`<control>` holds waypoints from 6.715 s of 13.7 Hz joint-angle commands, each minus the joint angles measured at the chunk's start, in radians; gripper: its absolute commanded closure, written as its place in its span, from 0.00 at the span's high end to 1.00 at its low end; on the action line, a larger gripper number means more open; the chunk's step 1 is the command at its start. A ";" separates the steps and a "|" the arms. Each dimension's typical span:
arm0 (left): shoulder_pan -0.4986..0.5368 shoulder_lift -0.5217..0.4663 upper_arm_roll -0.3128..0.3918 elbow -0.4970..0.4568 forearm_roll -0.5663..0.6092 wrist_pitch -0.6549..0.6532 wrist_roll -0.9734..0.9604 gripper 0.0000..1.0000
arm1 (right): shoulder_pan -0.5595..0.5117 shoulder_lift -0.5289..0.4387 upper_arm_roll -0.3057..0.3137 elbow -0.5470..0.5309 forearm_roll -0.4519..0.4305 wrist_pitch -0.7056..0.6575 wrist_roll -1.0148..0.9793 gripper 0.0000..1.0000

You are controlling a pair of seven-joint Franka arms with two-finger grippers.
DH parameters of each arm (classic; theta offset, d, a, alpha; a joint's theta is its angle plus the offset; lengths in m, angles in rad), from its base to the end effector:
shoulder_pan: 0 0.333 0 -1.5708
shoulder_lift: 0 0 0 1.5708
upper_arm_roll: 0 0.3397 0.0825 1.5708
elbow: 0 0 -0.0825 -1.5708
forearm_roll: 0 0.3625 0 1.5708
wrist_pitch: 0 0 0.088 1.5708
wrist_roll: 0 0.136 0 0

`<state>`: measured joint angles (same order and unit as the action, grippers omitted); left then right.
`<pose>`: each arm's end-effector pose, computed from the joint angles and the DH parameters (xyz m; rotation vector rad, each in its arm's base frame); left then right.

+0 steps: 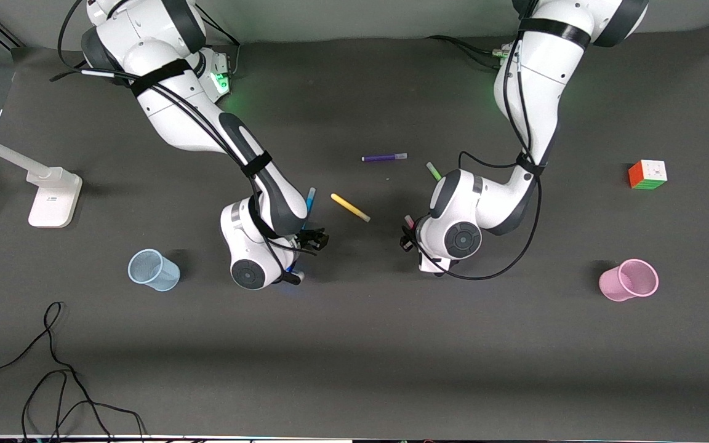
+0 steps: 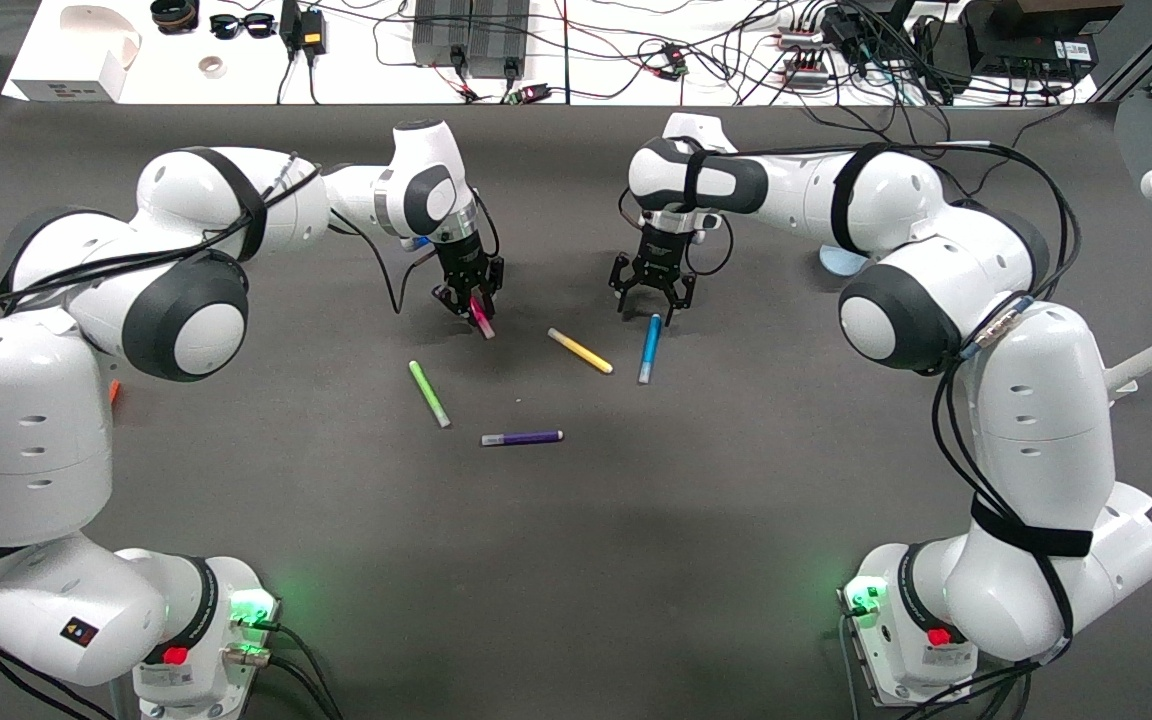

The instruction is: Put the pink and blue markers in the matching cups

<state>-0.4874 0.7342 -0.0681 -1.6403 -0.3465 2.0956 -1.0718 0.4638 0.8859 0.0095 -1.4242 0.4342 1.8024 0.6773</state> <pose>0.5420 -0.3609 0.1763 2.8435 1.1111 -0.6559 0.5634 0.3405 0.1471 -2.8650 0.6071 0.9607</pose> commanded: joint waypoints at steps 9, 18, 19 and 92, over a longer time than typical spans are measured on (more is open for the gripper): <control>0.062 -0.055 0.017 0.124 0.021 -0.242 0.021 0.00 | -0.002 0.012 -0.009 0.022 0.011 -0.054 0.013 0.00; 0.472 -0.039 0.017 0.568 0.105 -0.870 0.646 0.00 | -0.050 -0.120 -0.046 0.027 -0.027 -0.186 0.025 0.00; 0.510 -0.039 0.017 0.576 0.132 -0.882 0.736 0.00 | -0.044 -0.160 -0.078 0.025 -0.087 -0.186 0.025 0.00; 0.576 -0.877 0.008 -0.199 0.368 -0.551 1.017 0.99 | -0.025 -0.840 -0.479 -0.160 -0.367 -0.229 -0.512 1.00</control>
<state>0.1008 -0.1444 -0.0623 -1.8581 0.0216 1.5679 -0.0391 0.4369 0.0366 -0.4656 -1.6080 0.0508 1.5856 0.1963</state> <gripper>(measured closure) 0.004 0.000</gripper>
